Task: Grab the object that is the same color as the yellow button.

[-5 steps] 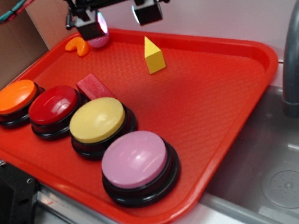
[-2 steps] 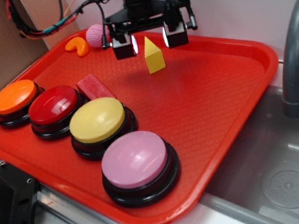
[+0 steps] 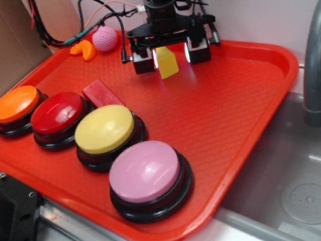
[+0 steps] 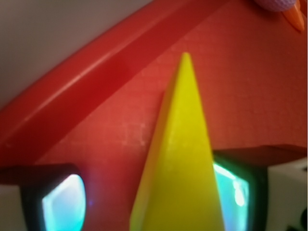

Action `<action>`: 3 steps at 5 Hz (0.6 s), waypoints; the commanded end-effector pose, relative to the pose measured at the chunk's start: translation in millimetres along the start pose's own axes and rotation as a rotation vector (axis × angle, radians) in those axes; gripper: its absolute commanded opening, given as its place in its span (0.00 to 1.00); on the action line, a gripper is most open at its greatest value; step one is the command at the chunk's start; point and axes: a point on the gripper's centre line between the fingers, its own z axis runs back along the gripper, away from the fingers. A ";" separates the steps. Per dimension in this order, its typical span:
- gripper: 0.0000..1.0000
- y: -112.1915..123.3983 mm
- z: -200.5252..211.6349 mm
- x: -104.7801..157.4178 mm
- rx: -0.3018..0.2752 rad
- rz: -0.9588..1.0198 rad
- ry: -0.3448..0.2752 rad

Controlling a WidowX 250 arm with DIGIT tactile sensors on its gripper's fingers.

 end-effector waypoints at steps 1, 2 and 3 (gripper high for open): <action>0.00 1.6 7.4 10.6 -0.044 0.011 -0.022; 0.00 2.3 15.3 9.8 -0.061 -0.010 -0.010; 0.00 6.9 41.5 3.5 -0.114 -0.166 0.053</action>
